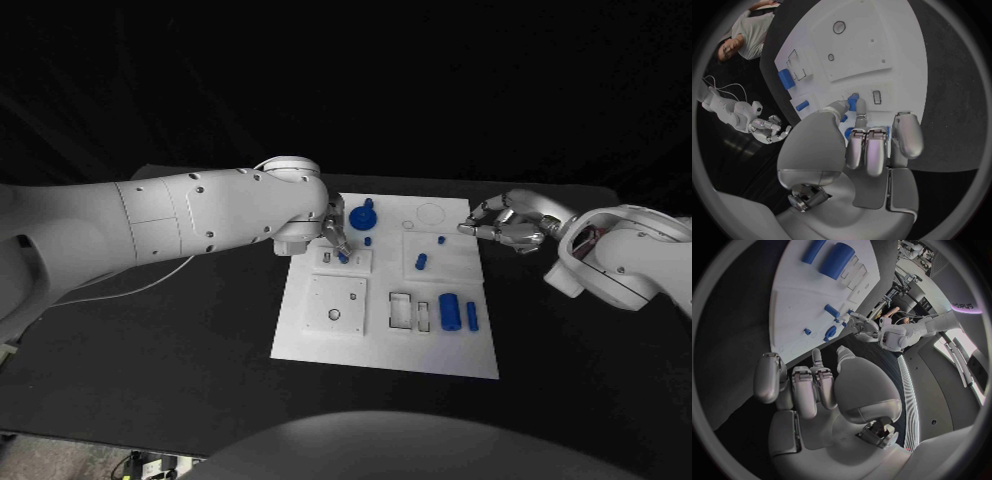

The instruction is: Assemble the parts on the task board

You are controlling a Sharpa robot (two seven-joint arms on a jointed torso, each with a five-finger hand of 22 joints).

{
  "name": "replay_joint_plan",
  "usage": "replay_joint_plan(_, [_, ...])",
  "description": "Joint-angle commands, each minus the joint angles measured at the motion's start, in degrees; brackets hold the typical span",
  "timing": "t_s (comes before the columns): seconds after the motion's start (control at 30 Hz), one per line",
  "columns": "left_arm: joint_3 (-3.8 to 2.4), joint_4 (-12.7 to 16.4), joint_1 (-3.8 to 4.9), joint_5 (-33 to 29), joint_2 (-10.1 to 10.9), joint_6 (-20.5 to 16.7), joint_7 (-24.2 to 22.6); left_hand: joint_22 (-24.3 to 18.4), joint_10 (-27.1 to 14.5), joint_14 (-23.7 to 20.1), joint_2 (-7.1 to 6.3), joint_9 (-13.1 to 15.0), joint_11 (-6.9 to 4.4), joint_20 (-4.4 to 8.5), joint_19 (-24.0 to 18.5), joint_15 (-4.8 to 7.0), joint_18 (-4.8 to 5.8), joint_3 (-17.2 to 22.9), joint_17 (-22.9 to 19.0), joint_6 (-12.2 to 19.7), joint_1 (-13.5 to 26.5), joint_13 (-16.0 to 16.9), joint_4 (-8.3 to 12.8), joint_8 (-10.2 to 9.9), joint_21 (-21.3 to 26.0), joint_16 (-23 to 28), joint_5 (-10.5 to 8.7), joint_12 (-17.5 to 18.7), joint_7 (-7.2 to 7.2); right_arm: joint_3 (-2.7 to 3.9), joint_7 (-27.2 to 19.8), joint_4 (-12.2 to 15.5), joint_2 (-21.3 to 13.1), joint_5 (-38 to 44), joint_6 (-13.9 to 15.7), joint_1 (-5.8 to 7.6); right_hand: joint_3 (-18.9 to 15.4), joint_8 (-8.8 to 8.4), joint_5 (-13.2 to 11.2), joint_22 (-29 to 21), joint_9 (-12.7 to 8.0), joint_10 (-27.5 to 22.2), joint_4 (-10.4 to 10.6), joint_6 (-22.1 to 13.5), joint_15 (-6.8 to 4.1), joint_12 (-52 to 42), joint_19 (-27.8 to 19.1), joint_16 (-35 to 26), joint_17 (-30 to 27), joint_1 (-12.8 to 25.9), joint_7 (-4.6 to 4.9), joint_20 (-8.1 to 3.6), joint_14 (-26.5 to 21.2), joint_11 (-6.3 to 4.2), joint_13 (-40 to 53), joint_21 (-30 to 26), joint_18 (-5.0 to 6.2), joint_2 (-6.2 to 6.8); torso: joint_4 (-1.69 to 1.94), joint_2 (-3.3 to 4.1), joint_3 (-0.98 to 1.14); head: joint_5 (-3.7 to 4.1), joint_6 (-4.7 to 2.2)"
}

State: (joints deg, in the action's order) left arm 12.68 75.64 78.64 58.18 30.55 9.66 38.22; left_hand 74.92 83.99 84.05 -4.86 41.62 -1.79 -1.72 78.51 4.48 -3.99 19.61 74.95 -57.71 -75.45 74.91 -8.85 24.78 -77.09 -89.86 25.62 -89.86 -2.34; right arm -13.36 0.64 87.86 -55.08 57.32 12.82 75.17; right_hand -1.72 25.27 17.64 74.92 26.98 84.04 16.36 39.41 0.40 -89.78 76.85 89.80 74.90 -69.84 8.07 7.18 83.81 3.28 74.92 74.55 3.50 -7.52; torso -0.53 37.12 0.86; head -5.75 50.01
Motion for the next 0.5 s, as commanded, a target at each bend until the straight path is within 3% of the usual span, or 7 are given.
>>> replay_joint_plan(0.03, [0.16, 0.1, -0.28, -0.1, -0.2, 0.8, -0.1, 2.0, 5.8, 6.0, 0.62, 0.0, -0.32, -0.03, 0.0, 0.24, -0.17, 5.2, 15.1, 0.0, 0.0, 14.7, 5.0, 0.0, 0.2, -0.1, -0.05, 0.2, 0.2, -0.01, 0.0, 0.1, 0.0, 0.3, -0.8, -0.04, 0.2, -0.31, 0.0, 9.3, -0.1, 6.0, -0.2, -0.3, 0.39, -0.2, -0.4, 0.2, 15.1, -0.5, -0.01, -0.02, 6.2, 0.47, 15.1, -0.3, 0.79, 0.06, 0.02, 0.01, 0.01, 0.04, -0.01])
replay_joint_plan(0.5, [0.17, 0.1, -0.31, -1.7, -0.2, 0.6, -0.2, 1.9, 5.6, 6.0, 0.69, 0.0, -0.3, -0.05, -0.2, 0.22, -0.21, 5.4, 15.1, 0.1, 0.0, 14.5, 5.0, 0.0, 0.3, -0.1, -0.34, 0.4, 0.18, -0.01, 0.1, 0.0, 0.0, 0.3, -0.8, -0.06, 0.2, -0.32, -0.1, 9.3, -0.1, 6.0, -0.2, -0.2, 0.41, -0.2, -0.5, 0.2, 15.1, -0.5, 0.01, -0.01, 6.2, 0.5, 15.1, -0.4, 0.8, 0.07, -0.01, 0.0, -0.01, 0.02, -0.01])
